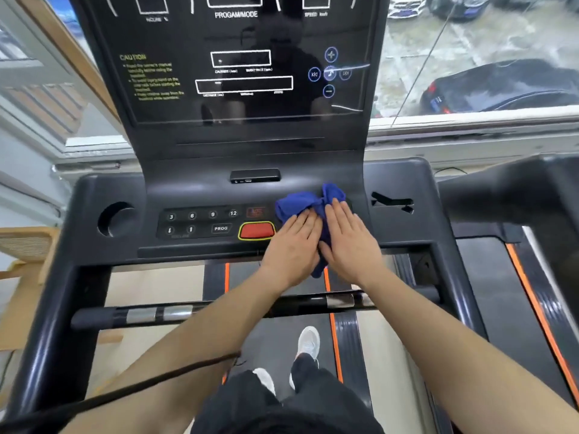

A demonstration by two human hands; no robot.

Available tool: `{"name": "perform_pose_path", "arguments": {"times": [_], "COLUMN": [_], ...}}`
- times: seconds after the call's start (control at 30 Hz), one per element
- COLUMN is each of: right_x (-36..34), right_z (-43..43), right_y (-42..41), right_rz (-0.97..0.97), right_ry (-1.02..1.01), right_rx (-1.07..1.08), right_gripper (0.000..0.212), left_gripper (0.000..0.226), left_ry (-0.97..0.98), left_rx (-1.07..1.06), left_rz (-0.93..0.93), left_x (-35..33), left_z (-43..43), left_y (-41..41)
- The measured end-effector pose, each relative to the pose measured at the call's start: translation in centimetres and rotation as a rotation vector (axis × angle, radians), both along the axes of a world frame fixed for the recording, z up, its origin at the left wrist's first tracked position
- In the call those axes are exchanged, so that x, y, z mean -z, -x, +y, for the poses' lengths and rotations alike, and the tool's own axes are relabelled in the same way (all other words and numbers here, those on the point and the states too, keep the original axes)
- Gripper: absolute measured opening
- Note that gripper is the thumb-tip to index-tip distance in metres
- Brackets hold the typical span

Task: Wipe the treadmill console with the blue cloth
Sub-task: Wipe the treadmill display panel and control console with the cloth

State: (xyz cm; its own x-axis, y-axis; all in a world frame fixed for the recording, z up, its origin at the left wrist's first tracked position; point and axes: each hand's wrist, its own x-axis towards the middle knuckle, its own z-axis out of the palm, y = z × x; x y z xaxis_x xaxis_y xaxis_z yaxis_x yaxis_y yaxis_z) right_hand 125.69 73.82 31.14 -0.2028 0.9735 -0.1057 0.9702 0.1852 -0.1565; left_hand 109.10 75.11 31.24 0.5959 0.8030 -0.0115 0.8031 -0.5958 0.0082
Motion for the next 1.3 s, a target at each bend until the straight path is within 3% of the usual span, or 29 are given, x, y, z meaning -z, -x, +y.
{"name": "perform_pose_path", "arguments": {"times": [0.1,0.23,0.4,0.53,0.67,0.77,0.83,0.93,1.0,1.13,1.3], "right_x": [0.0,-0.2,-1.8,-2.5,-1.9,-1.1,-1.3,-3.4,-4.2,-6.0,-7.8], "right_z": [-1.2,-2.0,1.1,2.5,0.1,-0.9,-0.6,1.2,2.4,4.1,8.6], "right_y": [-1.3,2.0,11.1,20.4,25.9,25.5,23.9,20.8,18.2,11.7,4.3], "right_rz": [-0.027,0.035,0.077,0.004,-0.032,0.080,0.044,-0.041,0.031,0.521,0.889], "right_ry": [-0.017,0.042,0.072,0.082,0.038,-0.121,-0.246,-0.152,-0.137,-0.218,-0.417], "right_rx": [0.125,0.107,-0.126,-0.296,-0.351,-0.365,-0.373,-0.293,-0.173,0.301,0.857], "right_gripper": [0.072,0.067,0.066,0.065,0.067,0.050,0.031,0.029,0.018,0.013,0.011], "left_gripper": [0.063,0.055,0.060,0.062,0.056,0.035,0.021,0.019,0.028,0.061,0.055], "left_ry": [0.027,-0.068,-0.055,-0.083,-0.118,-0.174,-0.220,-0.134,-0.019,0.071,-0.066], "left_rx": [0.056,0.118,-0.101,-0.293,-0.425,-0.400,-0.394,-0.421,-0.454,-0.496,-0.326], "left_rz": [-0.003,0.043,-0.027,-0.061,-0.121,-0.114,-0.137,-0.245,-0.310,-0.496,-0.464], "left_x": [0.1,0.3,0.5,0.6,1.1,1.0,0.5,-0.7,-2.0,-4.4,-5.2], "left_z": [0.0,-0.2,-0.3,-2.3,-5.5,-5.3,-4.3,-2.5,-1.2,1.6,5.0], "left_y": [-2.9,1.2,10.7,18.3,23.2,23.7,23.2,20.5,18.0,12.3,4.0]}}
